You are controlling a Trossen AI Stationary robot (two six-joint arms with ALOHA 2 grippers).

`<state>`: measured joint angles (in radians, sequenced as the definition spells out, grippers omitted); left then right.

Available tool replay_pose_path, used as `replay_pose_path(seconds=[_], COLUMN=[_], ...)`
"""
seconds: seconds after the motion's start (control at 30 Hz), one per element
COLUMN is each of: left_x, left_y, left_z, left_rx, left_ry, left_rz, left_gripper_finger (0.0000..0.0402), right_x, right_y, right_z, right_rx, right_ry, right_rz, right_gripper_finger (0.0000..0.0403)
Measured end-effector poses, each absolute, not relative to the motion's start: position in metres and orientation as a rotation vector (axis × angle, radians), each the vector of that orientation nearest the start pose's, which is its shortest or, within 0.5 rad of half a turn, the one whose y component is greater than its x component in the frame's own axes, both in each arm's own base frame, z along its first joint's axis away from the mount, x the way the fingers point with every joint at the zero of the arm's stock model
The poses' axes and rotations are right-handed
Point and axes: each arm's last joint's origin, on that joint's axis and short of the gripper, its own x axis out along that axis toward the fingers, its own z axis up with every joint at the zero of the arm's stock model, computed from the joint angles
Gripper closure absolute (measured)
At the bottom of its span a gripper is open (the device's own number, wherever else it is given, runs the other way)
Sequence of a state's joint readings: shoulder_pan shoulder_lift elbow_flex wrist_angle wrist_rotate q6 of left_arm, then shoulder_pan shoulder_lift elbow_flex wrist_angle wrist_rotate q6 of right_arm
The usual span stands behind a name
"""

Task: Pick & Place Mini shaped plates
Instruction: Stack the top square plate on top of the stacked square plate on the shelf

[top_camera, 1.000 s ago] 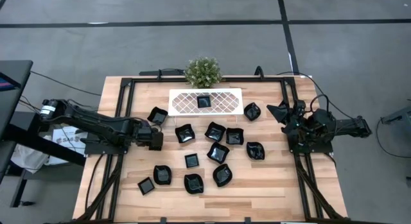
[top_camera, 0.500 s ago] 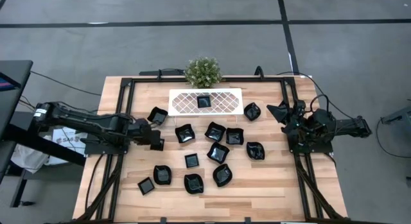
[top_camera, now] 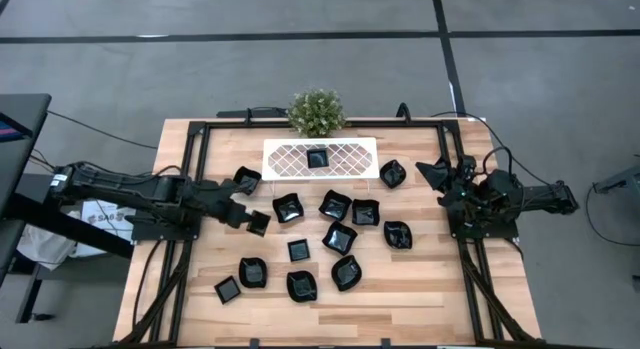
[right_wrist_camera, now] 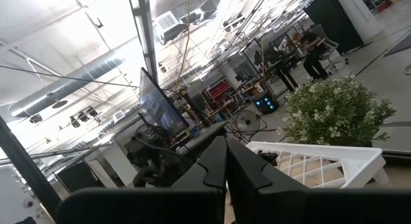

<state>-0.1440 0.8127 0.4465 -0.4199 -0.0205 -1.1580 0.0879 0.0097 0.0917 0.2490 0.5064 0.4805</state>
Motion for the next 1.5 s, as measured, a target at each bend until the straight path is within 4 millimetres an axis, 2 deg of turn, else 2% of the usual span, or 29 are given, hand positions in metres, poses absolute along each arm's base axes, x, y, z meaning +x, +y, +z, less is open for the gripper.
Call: replay_pose_path(seconds=[0.33,0.63,0.77,1.03,1.5], left_x=[0.172,0.18,0.186,0.216,0.276], left_y=[-0.025,-0.02,-0.013,0.005,0.034], left_z=[0.218,0.234,0.252,0.293,0.313], left_rx=[-0.895,-0.96,-0.97,-0.918,-0.93], left_ry=[0.526,0.288,0.214,0.119,0.103], left_rz=[0.093,0.153,0.191,0.253,0.373], left_gripper_finger=[0.0395,0.0396,0.0396,0.0396,0.0396], right_x=[0.084,0.084,0.084,0.084,0.084], right_y=[-0.007,-0.007,-0.007,-0.007,-0.007], right_z=[0.216,0.216,0.216,0.216,0.216], right_rx=[0.567,0.567,0.567,0.567,0.57], right_ry=[-0.414,-0.413,-0.414,-0.413,-0.412], right_rz=[-0.331,-0.331,-0.331,-0.33,-0.326], right_gripper_finger=[0.0403,0.0403,0.0403,0.0403,0.0403])
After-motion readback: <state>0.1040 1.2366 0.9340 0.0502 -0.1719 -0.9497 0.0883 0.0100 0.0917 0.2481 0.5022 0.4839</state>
